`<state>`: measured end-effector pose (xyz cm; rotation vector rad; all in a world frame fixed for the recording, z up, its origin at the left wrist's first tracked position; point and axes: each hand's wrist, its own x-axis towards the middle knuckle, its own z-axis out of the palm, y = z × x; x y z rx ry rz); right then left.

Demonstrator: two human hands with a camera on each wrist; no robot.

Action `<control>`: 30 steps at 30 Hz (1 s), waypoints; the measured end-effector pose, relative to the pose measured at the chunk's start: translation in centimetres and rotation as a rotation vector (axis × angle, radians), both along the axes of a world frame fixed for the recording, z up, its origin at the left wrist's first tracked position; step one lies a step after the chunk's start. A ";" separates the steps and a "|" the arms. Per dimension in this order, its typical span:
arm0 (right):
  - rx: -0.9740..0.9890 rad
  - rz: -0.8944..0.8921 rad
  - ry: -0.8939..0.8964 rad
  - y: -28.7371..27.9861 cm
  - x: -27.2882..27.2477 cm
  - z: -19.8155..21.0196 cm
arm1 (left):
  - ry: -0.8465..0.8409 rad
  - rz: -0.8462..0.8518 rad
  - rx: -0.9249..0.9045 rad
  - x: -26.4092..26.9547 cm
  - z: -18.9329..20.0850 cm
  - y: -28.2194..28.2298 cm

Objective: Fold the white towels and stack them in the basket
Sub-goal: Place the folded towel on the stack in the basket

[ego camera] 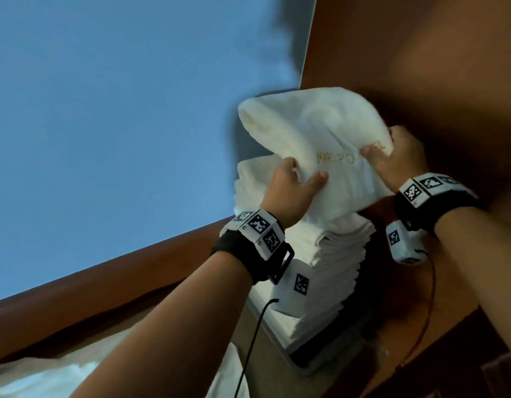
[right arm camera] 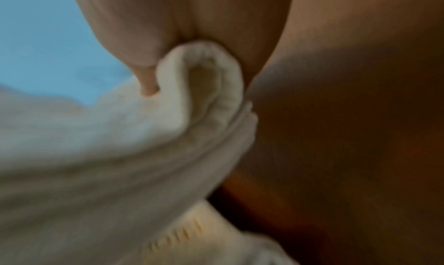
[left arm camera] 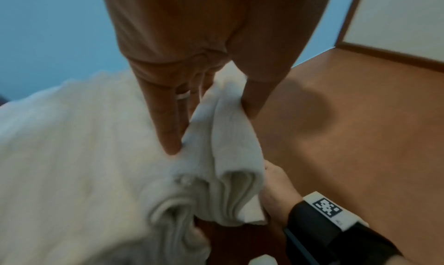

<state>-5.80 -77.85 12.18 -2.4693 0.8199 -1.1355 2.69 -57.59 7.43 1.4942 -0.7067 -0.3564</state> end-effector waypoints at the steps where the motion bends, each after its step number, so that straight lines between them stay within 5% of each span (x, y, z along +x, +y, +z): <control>1: 0.057 0.019 0.042 -1.3 0.8 -1.0 | 0.119 0.006 0.033 0.2 -0.8 -0.8; 6: 0.278 0.099 0.524 -6.1 2.9 -8.8 | 0.466 0.066 0.122 -0.5 -4.6 -2.1; 13: 0.278 0.142 0.449 -7.5 2.5 -9.0 | 0.534 0.070 0.043 -1.6 -4.4 -2.6; 16: 0.189 0.096 0.445 -6.9 2.3 -9.1 | 0.339 0.219 0.196 1.1 -4.9 -1.7; 20: 0.016 0.165 0.353 -3.9 3.0 -7.7 | -0.244 0.449 0.399 5.7 -4.0 -1.1; 25: 0.153 0.340 0.745 0.1 4.0 -7.2 | -0.824 0.216 0.716 11.0 -1.7 -3.6; 30: 0.243 0.355 0.910 -0.3 5.6 -7.8 | -0.931 0.025 1.167 16.2 -2.3 -4.7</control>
